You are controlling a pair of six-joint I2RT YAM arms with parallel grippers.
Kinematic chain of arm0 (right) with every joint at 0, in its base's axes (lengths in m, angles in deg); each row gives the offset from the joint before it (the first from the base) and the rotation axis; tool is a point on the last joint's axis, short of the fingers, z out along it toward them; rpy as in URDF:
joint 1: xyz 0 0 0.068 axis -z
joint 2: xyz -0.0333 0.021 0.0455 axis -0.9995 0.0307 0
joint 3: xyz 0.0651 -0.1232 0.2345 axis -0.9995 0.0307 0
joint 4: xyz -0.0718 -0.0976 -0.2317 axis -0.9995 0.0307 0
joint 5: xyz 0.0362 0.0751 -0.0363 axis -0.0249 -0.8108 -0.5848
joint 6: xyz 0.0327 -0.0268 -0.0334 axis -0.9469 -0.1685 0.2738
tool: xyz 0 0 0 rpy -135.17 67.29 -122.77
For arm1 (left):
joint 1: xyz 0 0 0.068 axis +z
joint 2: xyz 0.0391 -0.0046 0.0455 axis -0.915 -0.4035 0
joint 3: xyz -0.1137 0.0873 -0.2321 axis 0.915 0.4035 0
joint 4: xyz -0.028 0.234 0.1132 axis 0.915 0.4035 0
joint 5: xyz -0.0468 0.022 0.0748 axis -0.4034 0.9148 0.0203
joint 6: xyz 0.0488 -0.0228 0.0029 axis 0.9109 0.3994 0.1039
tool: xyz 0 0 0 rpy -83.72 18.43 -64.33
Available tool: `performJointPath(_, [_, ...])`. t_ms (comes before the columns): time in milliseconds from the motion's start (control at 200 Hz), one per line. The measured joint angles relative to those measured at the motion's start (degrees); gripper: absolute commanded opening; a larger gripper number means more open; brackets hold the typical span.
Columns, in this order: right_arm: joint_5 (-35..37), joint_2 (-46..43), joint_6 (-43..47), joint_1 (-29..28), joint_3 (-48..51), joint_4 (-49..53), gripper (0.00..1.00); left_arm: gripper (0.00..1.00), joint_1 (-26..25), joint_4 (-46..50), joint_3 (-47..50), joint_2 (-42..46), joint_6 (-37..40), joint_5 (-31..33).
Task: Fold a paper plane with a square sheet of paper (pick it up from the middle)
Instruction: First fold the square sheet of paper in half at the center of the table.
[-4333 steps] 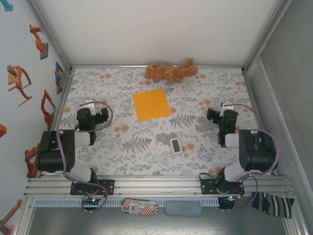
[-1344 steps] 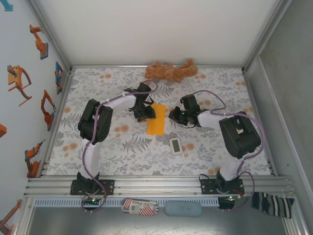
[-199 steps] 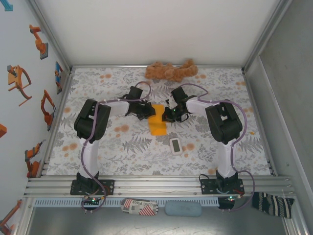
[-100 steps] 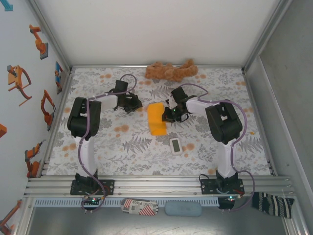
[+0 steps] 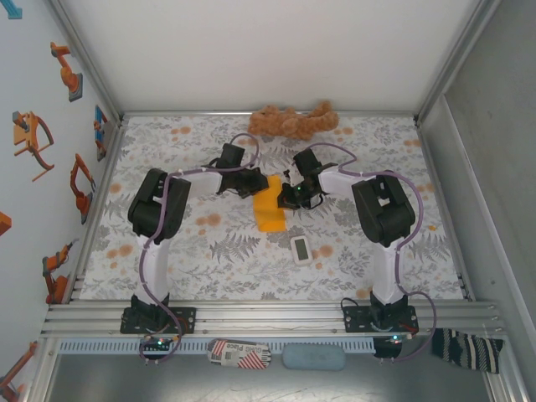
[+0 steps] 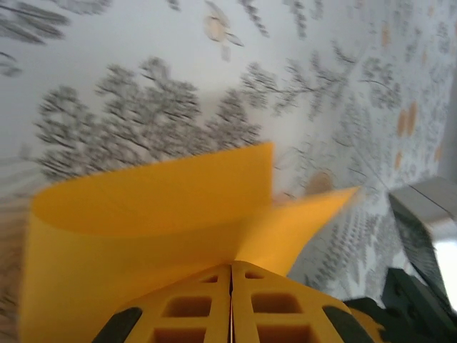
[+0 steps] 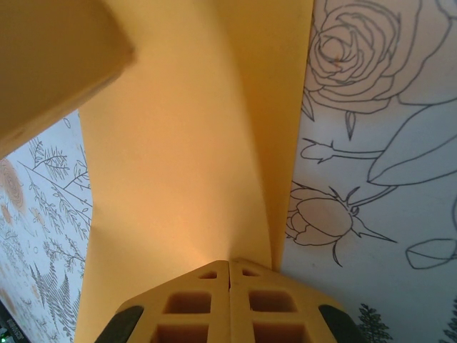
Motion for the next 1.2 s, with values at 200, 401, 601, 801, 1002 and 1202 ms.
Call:
performJointPath(200, [0.0,-0.1,0.0,0.0,0.3,-0.4,0.00,0.09,2.4,4.6,-4.3,-2.8,0.6,1.4])
performJointPath(401, [0.0,-0.2,0.0,0.0,0.3,-0.5,0.00,0.09,5.2,9.0,-9.0,-5.2,0.6,0.4])
performJointPath(601, [0.0,-0.2,0.0,0.0,0.5,-0.8,0.00,0.10,7.9,13.0,-12.5,-6.1,1.4,2.7])
performJointPath(801, [-0.1,-0.4,-0.5,0.0,0.8,-1.3,0.00,0.11,9.7,14.8,-10.4,-1.8,2.1,5.0])
performJointPath(1002, [-0.9,-0.6,-2.2,0.2,1.5,-2.7,0.00,0.11,5.7,12.0,-0.5,10.5,0.4,3.4])
performJointPath(1202, [-0.9,-0.6,-2.5,0.3,1.6,-2.8,0.00,0.10,-2.2,10.9,2.8,11.1,-2.0,0.2])
